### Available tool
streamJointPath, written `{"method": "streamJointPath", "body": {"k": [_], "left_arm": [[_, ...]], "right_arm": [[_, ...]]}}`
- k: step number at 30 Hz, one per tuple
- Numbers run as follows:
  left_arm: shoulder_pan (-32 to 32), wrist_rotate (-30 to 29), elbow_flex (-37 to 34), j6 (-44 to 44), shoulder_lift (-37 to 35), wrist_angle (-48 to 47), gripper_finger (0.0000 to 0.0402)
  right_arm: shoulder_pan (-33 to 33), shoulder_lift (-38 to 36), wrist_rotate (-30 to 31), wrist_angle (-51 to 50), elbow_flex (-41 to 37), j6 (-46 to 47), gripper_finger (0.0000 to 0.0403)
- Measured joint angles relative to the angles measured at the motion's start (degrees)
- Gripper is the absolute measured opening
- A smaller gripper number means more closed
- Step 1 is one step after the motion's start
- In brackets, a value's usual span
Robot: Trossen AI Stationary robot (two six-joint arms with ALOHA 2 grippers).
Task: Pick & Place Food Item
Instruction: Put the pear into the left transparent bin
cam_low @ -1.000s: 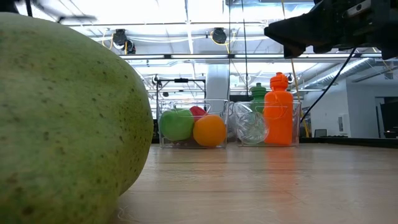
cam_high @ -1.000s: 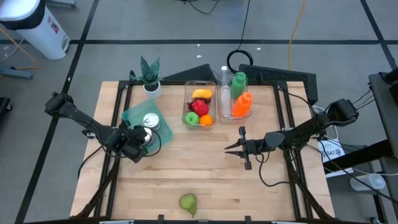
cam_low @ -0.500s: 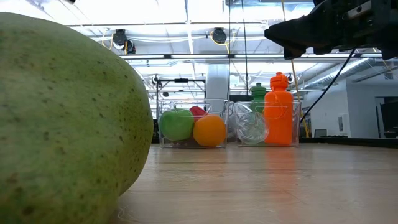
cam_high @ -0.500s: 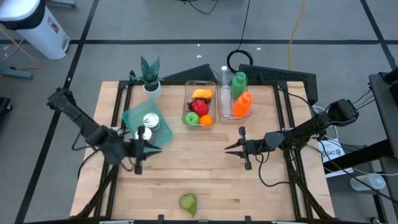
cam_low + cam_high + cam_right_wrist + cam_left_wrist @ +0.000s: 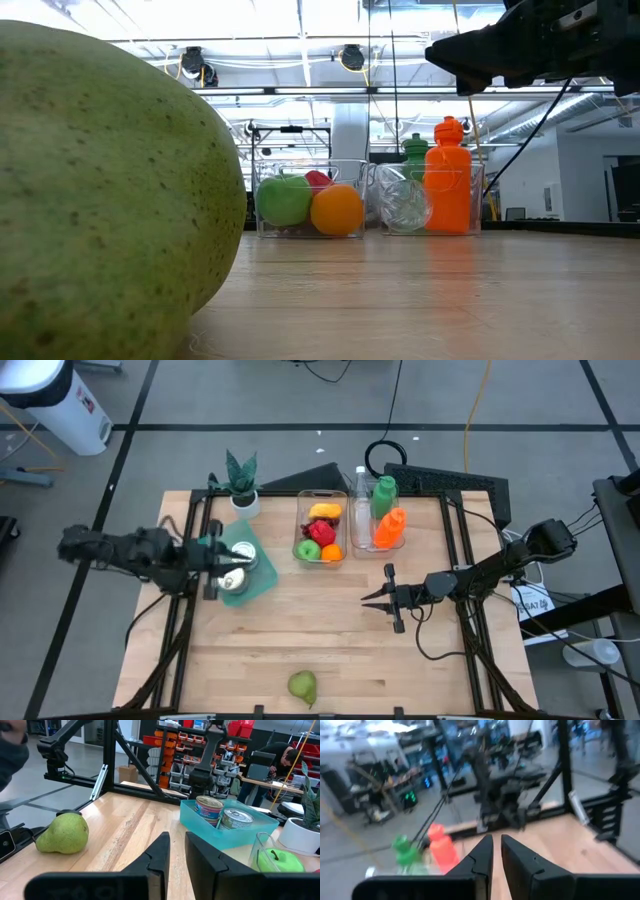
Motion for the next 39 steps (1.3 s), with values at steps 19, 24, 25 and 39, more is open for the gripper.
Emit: {"method": "streamJointPath", "body": {"k": [19,24,25,39], "left_arm": [[29.8,29.3,-30.6,-10.0,-14.3,22.6,0.0051],[28.7,29.3,-30.7,-9.0,-24.0,11.6,0.0051],[28.3,29.1,-30.7,-8.9,-26.0,9.4,0.0051],[23.1,22.8,-30.7,-16.9,-32.5,3.7,0.0051]], "right_arm": [[0.0,0.0,0.0,-0.9,0.0,0.9,0.0047],[0.0,0.0,0.0,-0.9,0.0,0.9,0.0047],[0.0,0.0,0.0,-0.9,0.0,0.9,0.0047],[0.0,0.0,0.0,-0.9,0.0,-0.5,0.0047]]}}
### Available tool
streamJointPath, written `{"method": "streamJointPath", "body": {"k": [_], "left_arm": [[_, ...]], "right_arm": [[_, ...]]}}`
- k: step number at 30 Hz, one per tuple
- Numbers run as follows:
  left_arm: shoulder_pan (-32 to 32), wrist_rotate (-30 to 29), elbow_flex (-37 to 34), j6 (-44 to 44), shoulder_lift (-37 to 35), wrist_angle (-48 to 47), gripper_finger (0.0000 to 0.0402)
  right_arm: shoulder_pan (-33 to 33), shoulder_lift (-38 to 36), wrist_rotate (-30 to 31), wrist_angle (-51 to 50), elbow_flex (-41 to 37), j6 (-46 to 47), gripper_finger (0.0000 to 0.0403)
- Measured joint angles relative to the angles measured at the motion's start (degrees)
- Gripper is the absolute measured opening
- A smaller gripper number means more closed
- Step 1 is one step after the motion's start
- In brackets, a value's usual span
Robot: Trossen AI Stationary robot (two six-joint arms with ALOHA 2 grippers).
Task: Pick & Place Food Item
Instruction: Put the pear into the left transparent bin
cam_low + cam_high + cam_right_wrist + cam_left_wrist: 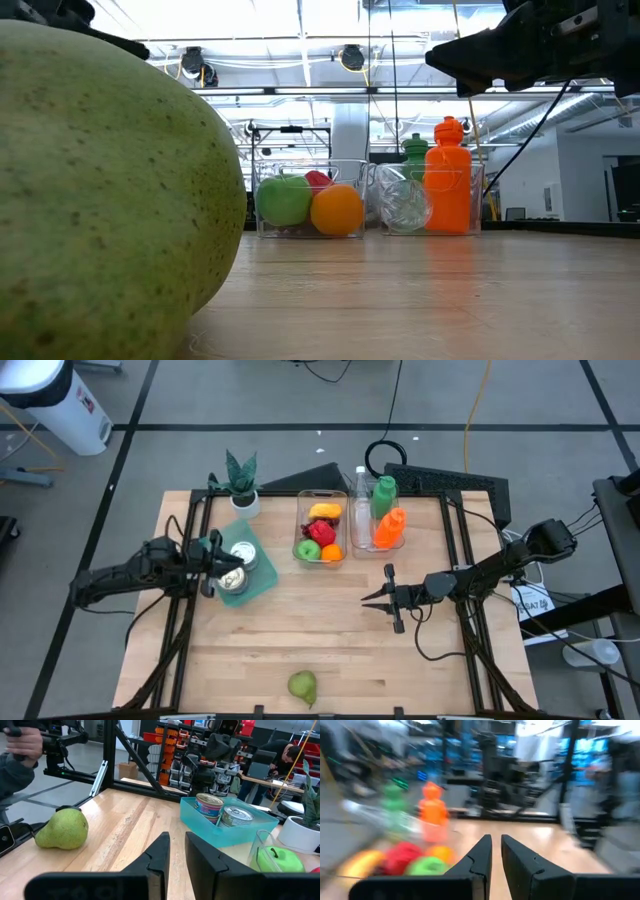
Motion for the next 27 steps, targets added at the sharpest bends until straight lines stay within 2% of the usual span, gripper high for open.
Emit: {"method": "streamJointPath", "body": {"k": [4,8,11,17,20,25,27], "left_arm": [[-2.4,6.5,0.0,-4.8,4.3,2.7,0.0051],[-7.8,6.1,-1.2,-5.1,12.1,10.5,0.0051],[-13.4,5.3,-3.6,-1.4,19.5,19.9,0.0051],[-27.4,-5.6,-4.5,-1.2,33.5,32.6,0.0051],[-34.1,-7.2,-4.1,-4.7,40.2,39.2,0.0051],[-44.3,-17.1,0.4,-8.4,52.8,41.7,0.0051],[-47.0,-22.3,3.4,-6.0,57.3,41.5,0.0051]], "right_arm": [[0.0,0.0,0.0,0.0,0.0,-0.2,0.0047],[-0.7,0.0,0.0,0.0,0.0,-0.2,0.0047],[-1.3,0.0,0.0,0.0,0.0,0.0,0.0047],[-1.6,0.0,0.0,0.0,0.0,1.1,0.0047],[-1.6,0.0,0.0,0.0,0.0,1.1,0.0047],[-1.6,0.0,0.0,0.0,0.0,1.1,0.0047],[-1.6,0.0,0.0,0.0,0.0,1.1,0.0047]]}}
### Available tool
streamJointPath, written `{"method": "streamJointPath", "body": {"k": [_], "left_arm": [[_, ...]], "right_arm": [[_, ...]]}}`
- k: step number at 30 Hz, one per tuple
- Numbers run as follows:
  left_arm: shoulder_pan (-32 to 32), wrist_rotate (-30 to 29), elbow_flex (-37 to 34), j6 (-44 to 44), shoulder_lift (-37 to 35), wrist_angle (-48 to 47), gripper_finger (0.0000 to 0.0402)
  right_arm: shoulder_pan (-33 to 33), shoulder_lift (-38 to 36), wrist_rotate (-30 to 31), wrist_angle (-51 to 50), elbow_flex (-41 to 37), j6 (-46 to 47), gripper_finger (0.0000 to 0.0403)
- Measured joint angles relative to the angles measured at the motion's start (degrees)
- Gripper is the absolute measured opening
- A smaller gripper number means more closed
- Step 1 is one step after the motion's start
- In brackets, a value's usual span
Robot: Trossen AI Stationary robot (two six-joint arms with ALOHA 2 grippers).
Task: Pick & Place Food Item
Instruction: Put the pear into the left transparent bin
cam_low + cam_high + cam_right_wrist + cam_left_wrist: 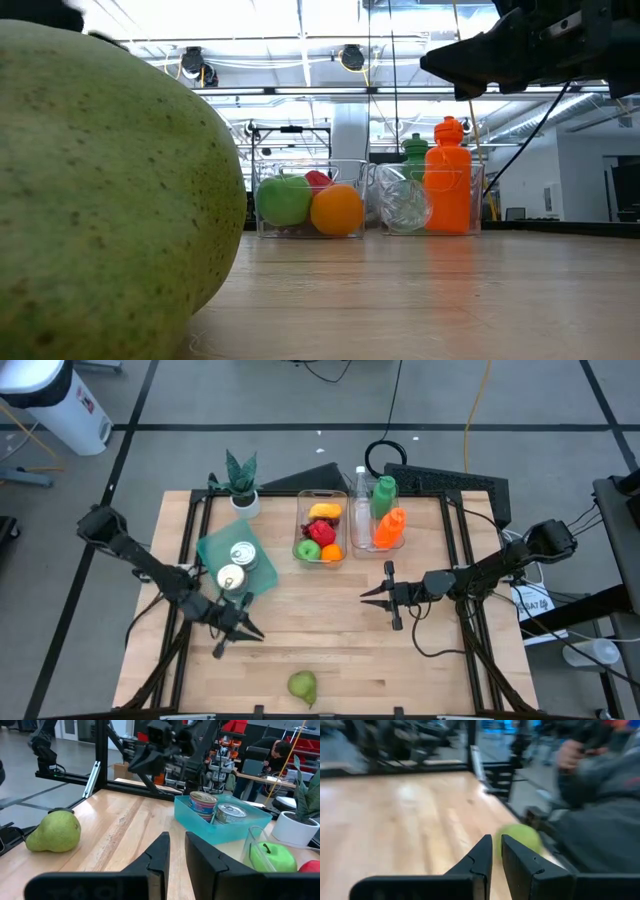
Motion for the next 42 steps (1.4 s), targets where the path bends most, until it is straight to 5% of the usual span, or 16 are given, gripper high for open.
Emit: {"method": "streamJointPath", "body": {"k": [6,16,20,31,34,40,42], "left_arm": [[-2.1,-12.1,5.3,11.1,0.2,-5.4,0.0051],[4.1,-15.2,5.2,27.6,-23.7,-14.0,0.0051],[10.2,-14.8,2.9,30.8,-30.0,-14.2,0.0051],[19.3,-16.1,0.6,16.8,-33.9,-18.6,0.0051],[19.5,-12.4,0.6,13.5,-33.3,-20.3,0.0051],[18.6,10.0,0.6,9.6,-26.9,-19.8,0.0051],[16.8,12.3,0.6,7.6,-22.3,-17.2,0.0051]], "right_arm": [[0.0,0.0,0.0,-0.5,0.0,2.1,0.0047],[0.5,0.5,-0.9,-1.4,1.6,2.2,0.0047],[1.7,6.7,-8.5,-6.7,11.2,1.7,0.0034],[7.6,28.8,-10.5,-26.5,41.8,4.0,0.0005],[8.4,31.3,-10.6,-33.4,47.1,4.4,0.0001],[8.1,31.2,-10.7,-33.7,47.8,1.4,0.0001],[7.6,30.8,-10.8,-34.1,47.2,0.4,0.0001]]}}
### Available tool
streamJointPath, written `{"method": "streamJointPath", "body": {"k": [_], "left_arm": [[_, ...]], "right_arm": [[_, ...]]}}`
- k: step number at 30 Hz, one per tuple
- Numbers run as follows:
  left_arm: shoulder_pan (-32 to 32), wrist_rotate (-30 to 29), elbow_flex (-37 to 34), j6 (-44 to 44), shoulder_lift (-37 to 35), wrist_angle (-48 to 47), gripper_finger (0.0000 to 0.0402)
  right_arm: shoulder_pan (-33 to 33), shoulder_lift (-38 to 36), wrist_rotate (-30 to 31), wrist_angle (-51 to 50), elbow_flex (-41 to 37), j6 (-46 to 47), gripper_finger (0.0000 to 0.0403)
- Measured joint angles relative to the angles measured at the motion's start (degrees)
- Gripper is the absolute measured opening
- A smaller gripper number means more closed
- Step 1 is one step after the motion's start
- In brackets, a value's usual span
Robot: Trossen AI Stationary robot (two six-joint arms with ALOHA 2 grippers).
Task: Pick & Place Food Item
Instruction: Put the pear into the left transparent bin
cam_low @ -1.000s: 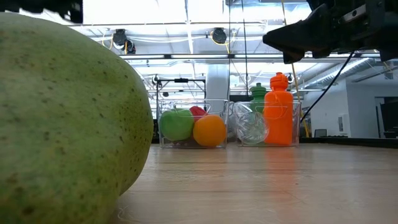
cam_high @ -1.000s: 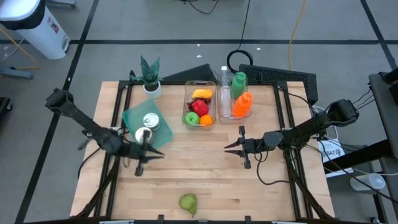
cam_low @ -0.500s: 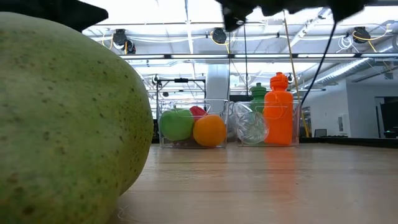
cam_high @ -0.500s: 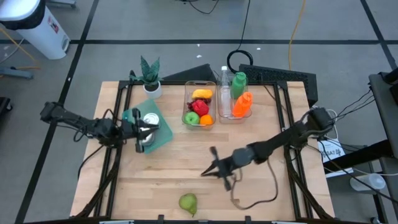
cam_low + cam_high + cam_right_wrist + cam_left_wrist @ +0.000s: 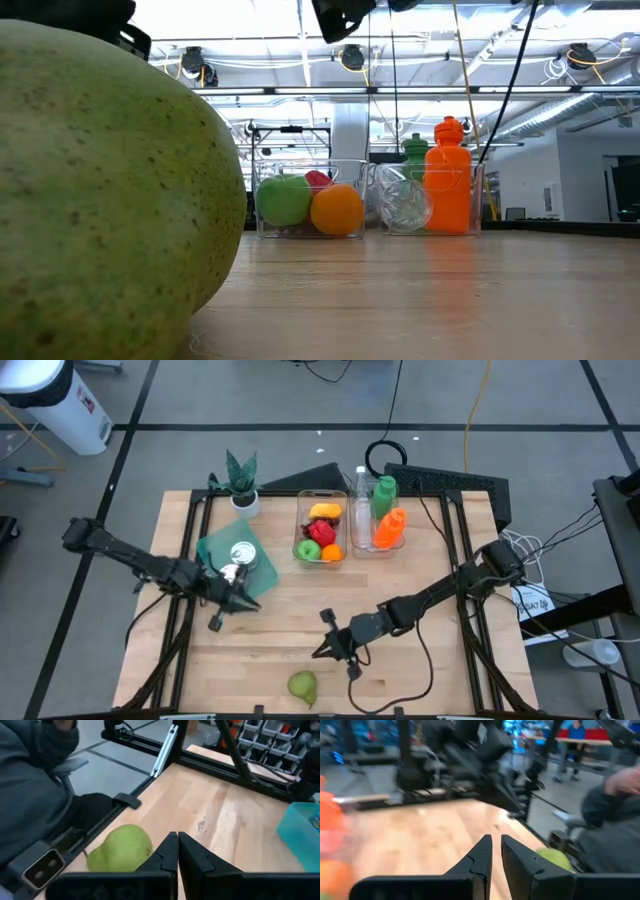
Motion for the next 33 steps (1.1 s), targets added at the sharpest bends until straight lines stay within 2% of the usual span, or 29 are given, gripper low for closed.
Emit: {"method": "streamJointPath", "body": {"k": [5,9,13,16,20,25,29,33], "left_arm": [[-5.9,0.2,0.2,-2.1,15.1,15.5,0.0051],[-10.2,-0.9,2.2,-7.3,25.5,23.4,0.0051],[-13.5,-4.5,6.8,-14.8,35.1,23.4,0.0051],[-15.2,-1.8,11.9,-18.6,41.8,23.3,0.0051],[-16.9,4.5,19.9,-20.5,49.9,17.5,0.0051],[-17.0,10.5,31.3,-21.8,56.9,3.7,0.0051],[-15.1,18.7,41.6,-22.0,60.8,-8.0,0.0051],[-13.4,20.1,50.1,-22.0,64.7,-17.4,0.0051]], "right_arm": [[-1.6,-1.5,0.2,1.0,-2.7,0.1,0.0001],[-2.8,-4.1,0.3,7.9,-7.5,1.3,0.0001],[-3.7,-7.0,0.4,13.2,-13.0,2.6,0.0001],[-4.4,-9.6,0.5,16.6,-16.9,4.2,0.0001],[-4.9,-13.1,0.7,19.1,-21.4,4.7,0.0001],[-4.9,-17.1,2.3,21.1,-25.2,4.5,0.0001],[-4.9,-19.3,5.0,21.3,-26.7,4.5,0.0001],[-4.9,-19.6,5.0,21.4,-27.0,4.5,0.0002]]}}
